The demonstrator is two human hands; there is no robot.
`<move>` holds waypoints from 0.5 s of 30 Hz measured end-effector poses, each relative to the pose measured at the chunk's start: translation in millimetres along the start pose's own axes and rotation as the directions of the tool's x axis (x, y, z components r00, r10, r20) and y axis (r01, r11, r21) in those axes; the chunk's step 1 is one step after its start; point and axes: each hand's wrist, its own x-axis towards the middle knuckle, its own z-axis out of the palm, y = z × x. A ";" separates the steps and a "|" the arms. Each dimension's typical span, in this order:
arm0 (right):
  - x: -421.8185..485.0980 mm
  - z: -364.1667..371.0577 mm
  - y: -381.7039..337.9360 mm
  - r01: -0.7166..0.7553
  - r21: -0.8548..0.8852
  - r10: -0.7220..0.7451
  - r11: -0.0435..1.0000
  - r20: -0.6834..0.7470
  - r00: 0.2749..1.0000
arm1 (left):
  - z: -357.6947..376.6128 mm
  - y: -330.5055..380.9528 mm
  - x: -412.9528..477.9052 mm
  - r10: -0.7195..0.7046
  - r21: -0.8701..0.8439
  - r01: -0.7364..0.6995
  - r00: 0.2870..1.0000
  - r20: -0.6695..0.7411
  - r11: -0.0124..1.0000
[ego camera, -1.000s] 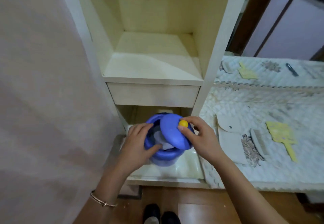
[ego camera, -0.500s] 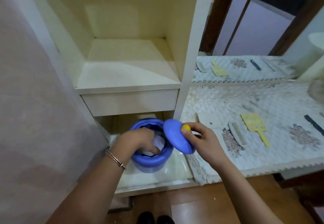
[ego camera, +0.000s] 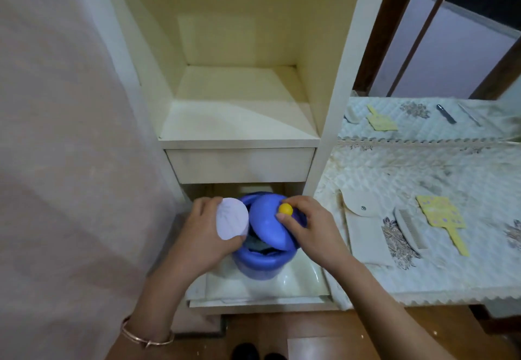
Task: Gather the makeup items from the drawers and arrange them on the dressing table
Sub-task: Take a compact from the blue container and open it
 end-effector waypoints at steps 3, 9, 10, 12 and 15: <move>7.2 18.6 -1.2 0.101 -0.169 -0.096 0.980 0.036 0.995 | 2.0 -14.5 -6.3 -0.062 -0.006 0.062 0.995 -0.072 0.998; 6.4 35.6 -1.2 0.193 -0.310 -0.176 0.931 0.082 0.981 | 5.9 -27.5 -15.4 -0.084 0.007 0.086 0.987 -0.138 0.996; 5.8 36.7 -1.0 0.198 -0.327 -0.184 0.924 0.074 0.980 | 6.0 -27.8 -17.1 -0.086 -0.001 0.086 0.988 -0.129 0.996; 4.9 37.7 -0.1 0.182 -0.329 -0.166 0.927 0.076 0.983 | 6.1 -27.4 -19.8 -0.075 -0.022 0.073 0.989 -0.124 0.997; 4.3 36.4 -1.4 0.165 -0.265 -0.147 0.950 0.088 0.985 | 3.7 -21.7 -24.3 -0.064 -0.057 0.056 0.987 -0.145 0.997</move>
